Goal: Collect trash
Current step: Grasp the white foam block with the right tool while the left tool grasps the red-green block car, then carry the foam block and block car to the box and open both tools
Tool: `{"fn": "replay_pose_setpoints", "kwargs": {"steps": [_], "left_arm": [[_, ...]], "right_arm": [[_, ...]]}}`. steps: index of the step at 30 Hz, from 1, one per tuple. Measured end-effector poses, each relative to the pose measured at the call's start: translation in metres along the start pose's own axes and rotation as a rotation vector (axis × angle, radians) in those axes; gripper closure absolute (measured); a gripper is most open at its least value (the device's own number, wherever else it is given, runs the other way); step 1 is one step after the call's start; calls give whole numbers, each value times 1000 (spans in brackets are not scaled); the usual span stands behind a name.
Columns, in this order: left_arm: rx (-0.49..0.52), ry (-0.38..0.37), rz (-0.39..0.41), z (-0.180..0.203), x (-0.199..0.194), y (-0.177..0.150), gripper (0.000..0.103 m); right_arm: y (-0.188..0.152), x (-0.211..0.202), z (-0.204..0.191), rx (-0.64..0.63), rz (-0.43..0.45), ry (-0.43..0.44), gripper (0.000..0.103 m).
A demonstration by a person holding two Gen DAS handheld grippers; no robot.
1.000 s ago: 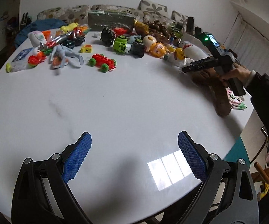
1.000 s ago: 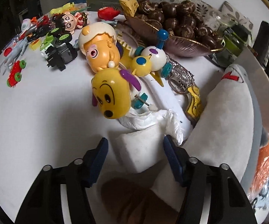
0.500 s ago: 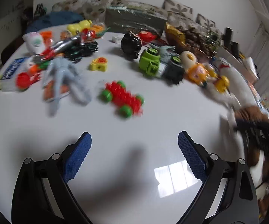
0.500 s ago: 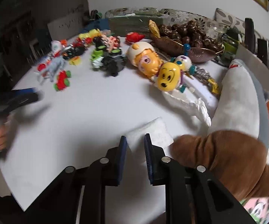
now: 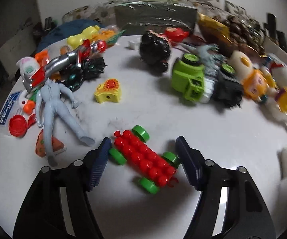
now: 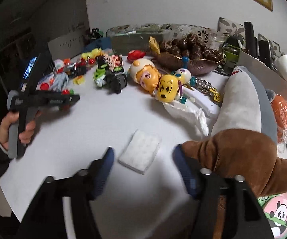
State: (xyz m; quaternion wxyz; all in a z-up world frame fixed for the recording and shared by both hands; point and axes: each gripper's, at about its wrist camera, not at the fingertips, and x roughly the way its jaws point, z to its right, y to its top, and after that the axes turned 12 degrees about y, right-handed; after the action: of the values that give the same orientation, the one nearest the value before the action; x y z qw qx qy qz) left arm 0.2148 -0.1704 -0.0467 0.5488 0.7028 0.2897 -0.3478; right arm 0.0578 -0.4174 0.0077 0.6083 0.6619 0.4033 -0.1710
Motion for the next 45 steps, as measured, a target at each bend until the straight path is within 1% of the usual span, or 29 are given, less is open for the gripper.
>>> {"fn": "replay_pose_setpoints", "kwargs": {"steps": [3, 6, 7, 8, 9, 10, 11, 12, 15, 16, 17, 18, 19, 23, 26, 31, 34, 36, 39, 42, 45], "left_arm": [[22, -9, 20, 0, -11, -14, 38], [25, -27, 17, 0, -21, -25, 38], [20, -29, 18, -2, -24, -27, 42], [15, -37, 30, -4, -31, -30, 60], [20, -55, 21, -6, -36, -32, 63], [18, -73, 7, -8, -41, -36, 63], [9, -98, 0, -13, -47, -41, 63], [8, -124, 2, -17, -52, -46, 63], [11, -133, 32, -29, -69, -69, 63], [13, -132, 40, -32, -73, -76, 63], [10, -117, 42, -36, -78, -85, 63], [7, -115, 40, -39, -82, -91, 63], [1, -122, 41, -43, -86, -97, 63], [-29, -73, 80, -59, -112, -121, 63], [-43, -36, 105, -69, -133, -134, 63], [-55, -16, 132, -84, -167, -160, 63], [-55, -17, 138, -89, -184, -178, 63], [-53, -21, 134, -94, -198, -197, 63], [-58, -28, 100, -101, -213, -226, 63], [-53, -15, 65, -105, -224, -260, 63], [-47, -27, -2, -102, -220, -291, 63]], "right_arm": [[6, 17, 2, -16, -60, -7, 35], [10, 39, 10, 74, -118, 49, 35], [11, 47, 12, 121, -137, 62, 37], [11, 50, 9, 125, -137, 43, 43], [12, 55, -1, 77, -156, -16, 60], [12, 57, -10, 32, -169, -56, 65], [11, 57, -18, 12, -169, -79, 66], [9, 56, -22, 20, -166, -76, 67], [0, 49, -35, 43, -135, -45, 67], [-5, 44, -39, 60, -115, -26, 67], [-8, 39, -43, 77, -100, -6, 67], [-11, 32, -49, 93, -84, 28, 67], [-14, 27, -56, 93, -70, 44, 67], [-24, 7, -91, 60, -35, 103, 67], [-36, -8, -117, 51, -23, 166, 67], [-59, -40, -162, 3, 6, 270, 66], [-79, -58, -188, -26, -14, 339, 66], [-96, -66, -204, -37, -37, 390, 66], [-127, -76, -228, -63, -84, 446, 66], [-152, -73, -244, -81, -143, 477, 65], [-173, -51, -249, -60, -212, 484, 65]]}}
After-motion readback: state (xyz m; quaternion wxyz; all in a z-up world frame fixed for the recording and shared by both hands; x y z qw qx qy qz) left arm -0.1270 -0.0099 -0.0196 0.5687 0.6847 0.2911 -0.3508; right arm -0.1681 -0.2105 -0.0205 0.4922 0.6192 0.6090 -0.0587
